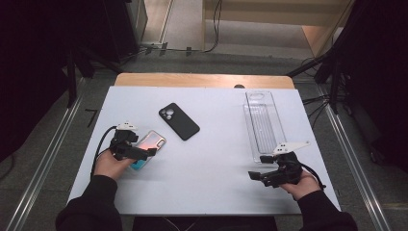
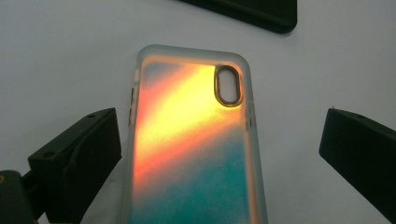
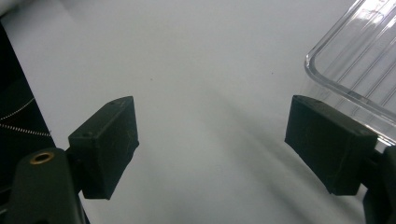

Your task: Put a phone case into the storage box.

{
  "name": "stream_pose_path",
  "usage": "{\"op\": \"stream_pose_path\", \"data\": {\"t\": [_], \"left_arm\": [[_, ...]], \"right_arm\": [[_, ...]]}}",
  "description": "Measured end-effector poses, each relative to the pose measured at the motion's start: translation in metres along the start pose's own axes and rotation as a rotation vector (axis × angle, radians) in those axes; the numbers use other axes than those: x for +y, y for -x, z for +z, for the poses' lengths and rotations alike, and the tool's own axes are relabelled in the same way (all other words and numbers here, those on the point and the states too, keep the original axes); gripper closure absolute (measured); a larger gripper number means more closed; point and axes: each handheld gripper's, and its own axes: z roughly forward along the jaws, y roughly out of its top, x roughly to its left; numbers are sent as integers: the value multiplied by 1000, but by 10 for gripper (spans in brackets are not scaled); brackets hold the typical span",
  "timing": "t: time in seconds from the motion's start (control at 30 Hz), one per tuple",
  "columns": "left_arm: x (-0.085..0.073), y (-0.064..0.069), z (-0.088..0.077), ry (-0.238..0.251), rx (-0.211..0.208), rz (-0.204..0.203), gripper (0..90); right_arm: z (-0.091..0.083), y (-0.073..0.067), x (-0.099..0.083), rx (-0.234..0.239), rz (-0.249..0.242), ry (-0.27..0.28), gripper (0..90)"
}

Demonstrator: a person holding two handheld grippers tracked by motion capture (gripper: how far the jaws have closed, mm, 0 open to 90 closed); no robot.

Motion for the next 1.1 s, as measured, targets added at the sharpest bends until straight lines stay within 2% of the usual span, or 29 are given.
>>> {"op": "stream_pose_path", "data": {"t": [0.13,0.23,0.4,0.53,0.73,0.83,0.97,1.1], "left_arm": [[-1,1,3,-18,13,12,0],[-2,1,5,-25,3,6,0],[-5,0,10,-52,19,17,0],[-7,2,11,-54,34,35,0],[-10,5,13,-54,63,86,1],[-12,7,13,-55,92,122,28],[-16,9,11,-34,140,151,110],[-17,9,11,-35,145,163,136]], "right_arm": [[0,0,0,0,0,-1,152],[0,0,0,0,1,-2,152],[0,0,0,-1,2,-4,152],[0,-1,0,0,-1,-6,152],[0,-1,0,2,-3,-6,152],[0,-1,0,1,-3,-6,152],[1,-1,0,0,-6,-8,152],[1,-1,0,-1,-6,-10,152]]}}
